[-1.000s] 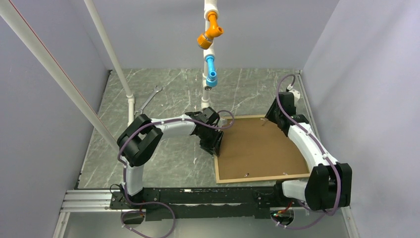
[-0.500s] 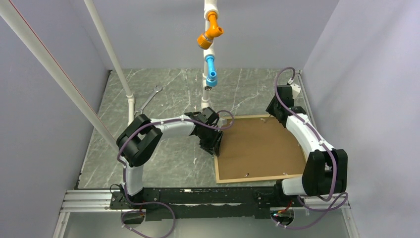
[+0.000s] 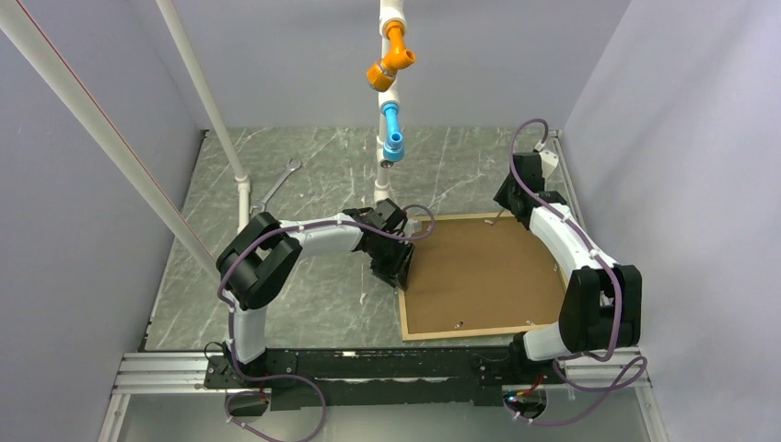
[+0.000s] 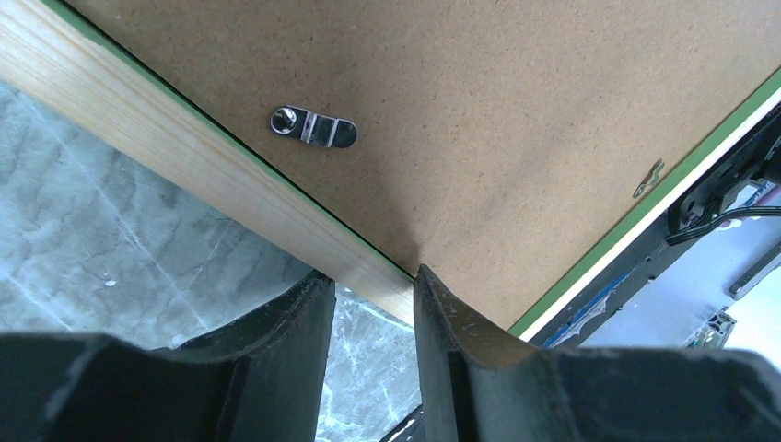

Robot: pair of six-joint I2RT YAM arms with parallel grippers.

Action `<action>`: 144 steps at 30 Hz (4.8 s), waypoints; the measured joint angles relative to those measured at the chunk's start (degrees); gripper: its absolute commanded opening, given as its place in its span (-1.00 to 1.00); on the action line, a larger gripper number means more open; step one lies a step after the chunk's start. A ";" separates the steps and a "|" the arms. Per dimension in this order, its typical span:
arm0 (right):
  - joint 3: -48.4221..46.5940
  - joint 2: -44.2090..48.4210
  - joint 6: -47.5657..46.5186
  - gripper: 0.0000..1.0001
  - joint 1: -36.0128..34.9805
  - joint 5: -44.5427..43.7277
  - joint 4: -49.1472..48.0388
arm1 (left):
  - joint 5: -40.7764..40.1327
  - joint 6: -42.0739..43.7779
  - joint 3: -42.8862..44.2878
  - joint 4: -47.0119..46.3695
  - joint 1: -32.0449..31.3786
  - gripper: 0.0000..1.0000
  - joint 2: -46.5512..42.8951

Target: Take the photo out of the frame

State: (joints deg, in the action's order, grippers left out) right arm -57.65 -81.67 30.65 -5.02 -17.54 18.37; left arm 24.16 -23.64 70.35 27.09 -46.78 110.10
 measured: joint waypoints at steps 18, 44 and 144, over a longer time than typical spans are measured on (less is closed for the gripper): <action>-1.03 -0.33 -0.02 -1.00 0.02 -0.15 1.64 | 0.26 0.00 -0.13 -0.22 0.11 -0.16 0.00; -2.36 -1.53 0.48 -1.00 -0.13 2.12 0.63 | 0.55 -0.02 -0.26 -0.42 0.22 -0.16 -0.02; 7.23 10.71 -2.86 -1.00 12.72 -19.15 14.14 | 3.45 -1.29 -4.13 -4.74 -0.44 -0.05 -1.90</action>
State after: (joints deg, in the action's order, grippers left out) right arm -50.41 -70.96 27.79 7.70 -36.69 32.51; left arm 27.62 -24.93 66.22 22.35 -47.22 108.20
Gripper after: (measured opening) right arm 0.355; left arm 0.473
